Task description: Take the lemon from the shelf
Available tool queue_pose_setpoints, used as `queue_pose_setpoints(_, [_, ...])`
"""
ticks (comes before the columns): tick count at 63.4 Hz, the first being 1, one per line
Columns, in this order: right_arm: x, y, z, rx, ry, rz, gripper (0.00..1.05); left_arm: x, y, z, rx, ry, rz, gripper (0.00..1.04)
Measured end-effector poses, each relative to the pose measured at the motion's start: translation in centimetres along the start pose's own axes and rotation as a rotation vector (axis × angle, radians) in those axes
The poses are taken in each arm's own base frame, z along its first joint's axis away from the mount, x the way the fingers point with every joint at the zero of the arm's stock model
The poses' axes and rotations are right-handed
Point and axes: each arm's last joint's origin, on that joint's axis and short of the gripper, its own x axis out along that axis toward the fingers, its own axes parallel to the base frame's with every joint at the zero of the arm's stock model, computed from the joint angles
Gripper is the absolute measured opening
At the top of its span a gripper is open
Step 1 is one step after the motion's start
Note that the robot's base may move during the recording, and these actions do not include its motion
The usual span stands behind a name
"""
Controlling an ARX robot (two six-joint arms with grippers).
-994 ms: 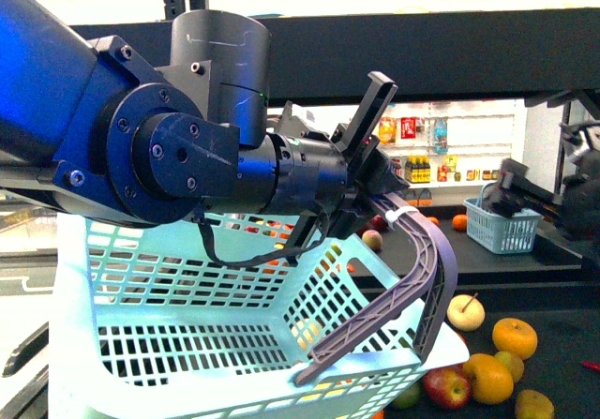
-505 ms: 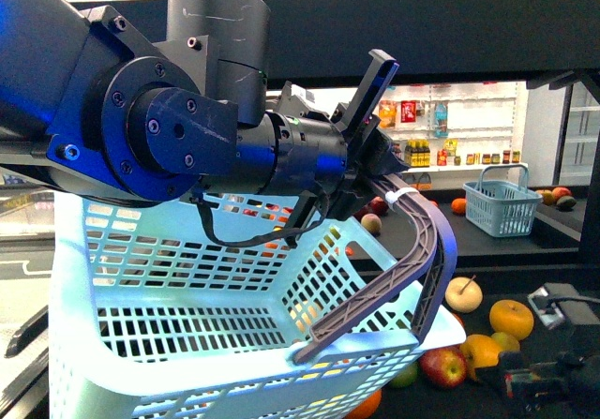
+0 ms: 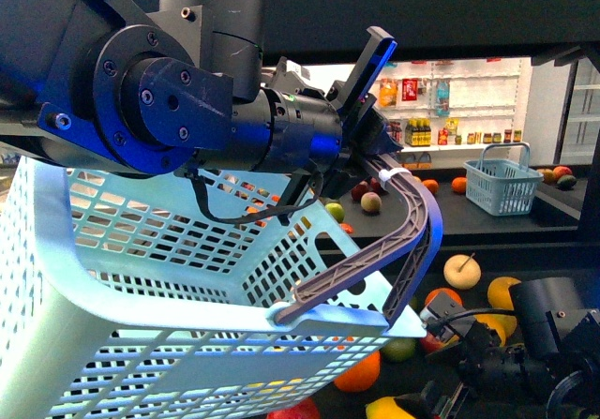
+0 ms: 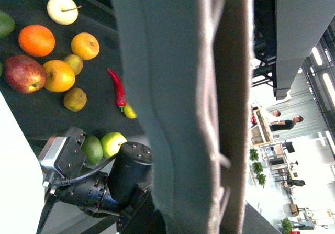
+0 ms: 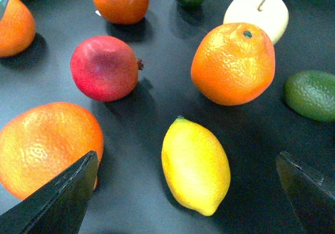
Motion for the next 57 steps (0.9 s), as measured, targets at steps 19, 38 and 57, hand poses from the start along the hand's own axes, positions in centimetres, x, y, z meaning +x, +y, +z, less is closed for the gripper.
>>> queue_pose_setpoints(19, [2.1,-0.8,-2.3,-0.254,0.067,0.117,1.02,0.1,0.3,-0.1,-0.007,0.004,0.009,0.08])
queue_pose_setpoints(38, [3.4,-1.2,-4.3,-0.270,0.040,0.106,1.02,0.3,0.1,-0.3,-0.021,0.030,-0.013,0.08])
queue_pose_setpoints(57, [5.5,-1.5,-5.0,-0.292,0.039,0.094,1.02,0.2,0.2,-0.2,-0.019,0.016,-0.002,0.08])
